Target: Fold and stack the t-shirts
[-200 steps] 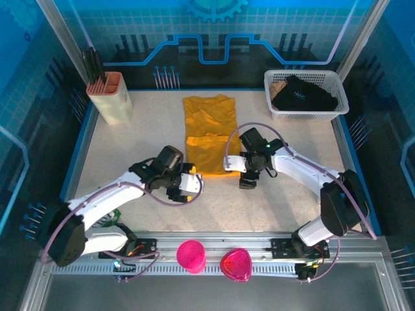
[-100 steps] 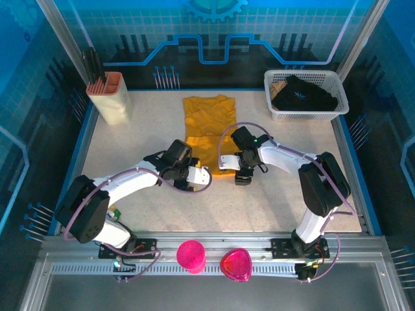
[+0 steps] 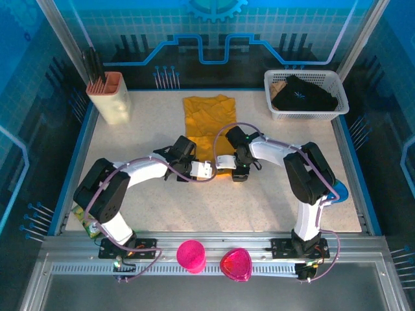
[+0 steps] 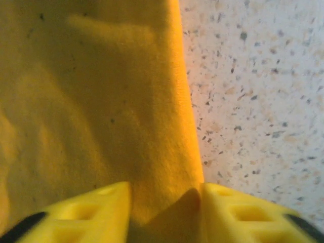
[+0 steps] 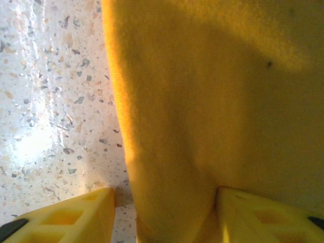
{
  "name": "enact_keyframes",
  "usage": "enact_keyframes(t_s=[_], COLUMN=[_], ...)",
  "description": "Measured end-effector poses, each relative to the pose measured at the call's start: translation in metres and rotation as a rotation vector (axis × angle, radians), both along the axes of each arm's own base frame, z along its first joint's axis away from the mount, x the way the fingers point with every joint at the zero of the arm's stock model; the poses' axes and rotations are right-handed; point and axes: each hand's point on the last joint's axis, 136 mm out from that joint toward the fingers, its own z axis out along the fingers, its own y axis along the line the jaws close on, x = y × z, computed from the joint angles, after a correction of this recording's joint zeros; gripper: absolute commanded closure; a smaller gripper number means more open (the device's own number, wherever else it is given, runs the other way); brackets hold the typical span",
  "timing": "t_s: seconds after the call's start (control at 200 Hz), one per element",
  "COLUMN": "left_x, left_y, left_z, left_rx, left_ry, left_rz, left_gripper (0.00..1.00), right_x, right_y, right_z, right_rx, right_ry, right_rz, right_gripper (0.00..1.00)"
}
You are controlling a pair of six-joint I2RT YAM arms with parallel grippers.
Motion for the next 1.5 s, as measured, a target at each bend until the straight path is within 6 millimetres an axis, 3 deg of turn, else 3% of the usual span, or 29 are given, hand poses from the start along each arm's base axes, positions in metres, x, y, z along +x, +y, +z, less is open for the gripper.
enact_keyframes(t_s=[0.095,0.185,0.235,0.26,0.485,0.666,0.791,0.881,1.096,1.246,1.371,1.496], left_x=[0.005,0.01,0.011,0.012,0.007,-0.013,-0.04,-0.064,-0.122,-0.141,-0.142,-0.139], left_y=[-0.002,-0.002,-0.002,-0.003,0.001,-0.006,-0.014,-0.016,-0.012,-0.005,0.002,0.007], left_z=[-0.005,-0.006,-0.006,-0.006,0.009,0.064,0.1,0.115,0.129,0.139,0.139,0.137], left_rx=[-0.002,-0.006,-0.006,-0.007,-0.021,-0.091,-0.152,-0.172,-0.184,-0.202,-0.192,-0.172], left_ry=[-0.008,-0.021,-0.025,-0.029,-0.06,-0.149,-0.192,-0.2,-0.165,-0.157,-0.153,-0.159], left_rz=[0.014,0.027,0.032,0.033,0.035,0.005,-0.026,-0.043,-0.072,-0.05,-0.006,0.034], left_gripper=[1.0,1.0,1.0,1.0,1.0,1.0,1.0,1.0,1.0,1.0,1.0,1.0], right_x=[0.0,0.004,0.009,0.011,0.012,-0.013,-0.032,-0.05,-0.107,-0.143,-0.147,-0.135], right_y=[0.0,0.001,0.002,0.002,0.002,-0.004,0.002,0.006,0.008,0.003,0.003,0.007], right_z=[0.0,0.0,0.0,0.001,0.004,0.014,0.041,0.06,0.101,0.128,0.145,0.149], right_rx=[0.0,0.003,0.006,0.006,0.028,0.035,0.066,0.082,0.108,0.145,0.184,0.187], right_ry=[0.002,-0.012,-0.03,-0.04,-0.069,-0.069,-0.104,-0.117,-0.096,-0.074,-0.11,-0.162], right_rz=[-0.003,-0.003,-0.015,-0.019,-0.05,-0.053,-0.027,0.003,0.076,0.113,0.122,0.122], right_gripper=[0.59,0.74,0.88,1.0,1.0,1.0,1.0,1.0,1.0,1.0,1.0,1.0])
